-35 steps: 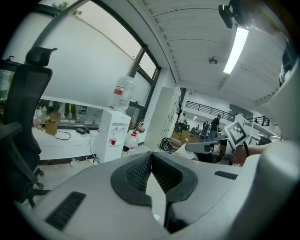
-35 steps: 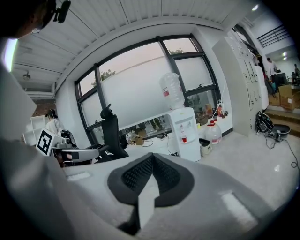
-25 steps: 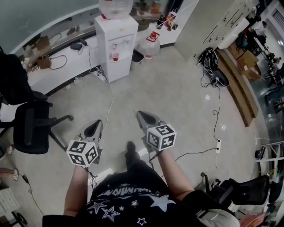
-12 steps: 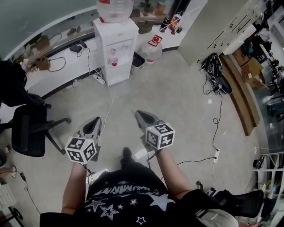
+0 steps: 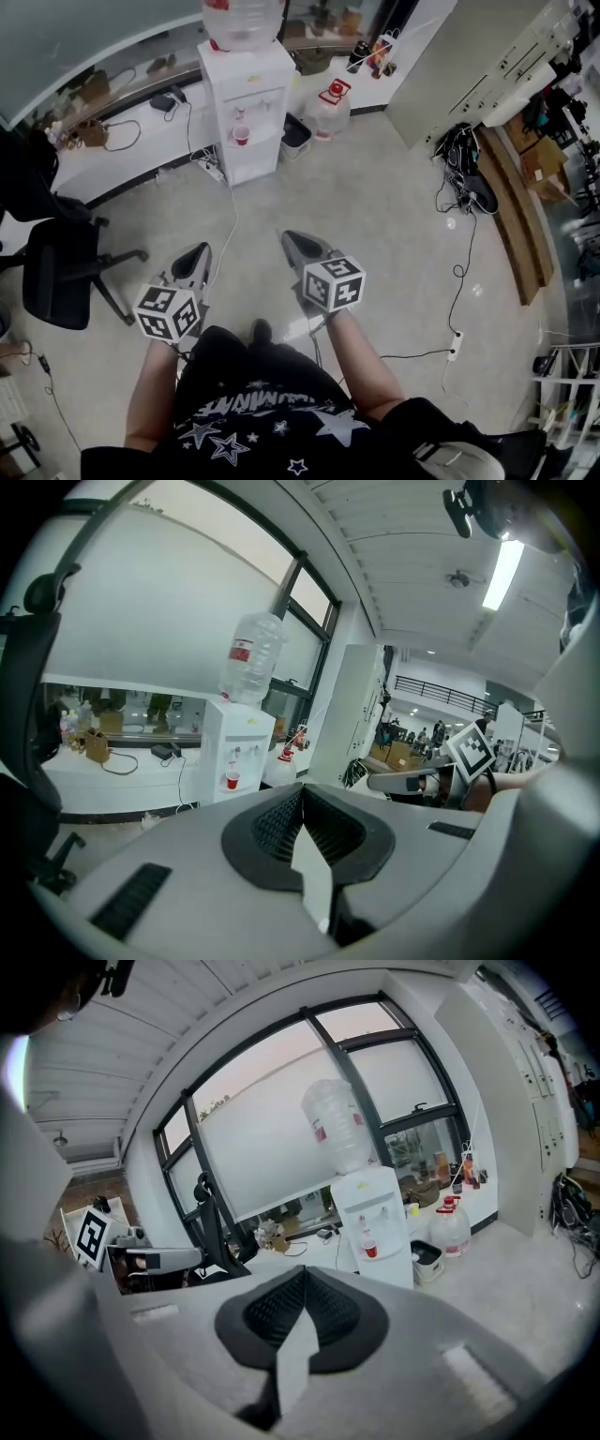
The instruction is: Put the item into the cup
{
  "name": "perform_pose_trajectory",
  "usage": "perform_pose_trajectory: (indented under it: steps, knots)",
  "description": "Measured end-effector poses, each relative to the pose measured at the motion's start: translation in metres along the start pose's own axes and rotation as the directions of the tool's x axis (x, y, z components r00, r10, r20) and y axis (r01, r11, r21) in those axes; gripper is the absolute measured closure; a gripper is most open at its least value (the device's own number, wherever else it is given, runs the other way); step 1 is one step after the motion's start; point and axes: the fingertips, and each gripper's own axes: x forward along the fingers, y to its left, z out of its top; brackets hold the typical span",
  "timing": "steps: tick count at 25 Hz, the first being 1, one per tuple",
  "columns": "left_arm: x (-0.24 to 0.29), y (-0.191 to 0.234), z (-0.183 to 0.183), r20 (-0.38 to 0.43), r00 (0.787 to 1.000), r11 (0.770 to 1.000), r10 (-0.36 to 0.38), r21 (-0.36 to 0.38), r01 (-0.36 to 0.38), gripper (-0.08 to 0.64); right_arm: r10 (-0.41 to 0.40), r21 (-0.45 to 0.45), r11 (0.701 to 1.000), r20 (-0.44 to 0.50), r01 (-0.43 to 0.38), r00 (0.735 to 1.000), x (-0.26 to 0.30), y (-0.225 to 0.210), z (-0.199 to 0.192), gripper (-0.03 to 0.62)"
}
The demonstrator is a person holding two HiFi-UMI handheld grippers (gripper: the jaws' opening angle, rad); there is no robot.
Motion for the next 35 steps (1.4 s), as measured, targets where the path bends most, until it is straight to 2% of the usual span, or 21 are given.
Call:
perform_pose_trajectory:
  steps: [6,14,19,28,35]
  knots:
    - [0.013,0.013,0.002,-0.011,1.0,1.0,0.014,-0.018,-0.014,0.554,0.005,0.009,1.0,-0.028,-0.005,1.0,0.015,-0.01,-0.002,0.591]
    - [0.06,0.04,0.002,-0.026,0.999,0.998,-0.04,-0.045,0.039,0.554,-0.027,0.003,1.0,-0.061,0.027,0.998,0.045,-0.024,-0.001,0.591]
    - [0.091,0.067,0.016,-0.024,0.998,0.996,-0.065,-0.058,0.064,0.554,-0.039,0.016,0.999,-0.099,0.041,0.994,0.079,-0.034,0.002,0.591]
    - [0.147,0.138,0.053,-0.026,0.996,0.994,-0.081,-0.075,0.079,0.554,-0.062,-0.017,0.998,-0.114,0.061,0.992,0.161,-0.054,0.053,0.591]
    - [0.178,0.173,0.075,-0.036,0.993,0.991,-0.115,-0.067,0.112,0.554,-0.104,-0.018,0.995,-0.11,0.102,0.988,0.207,-0.072,0.082,0.591]
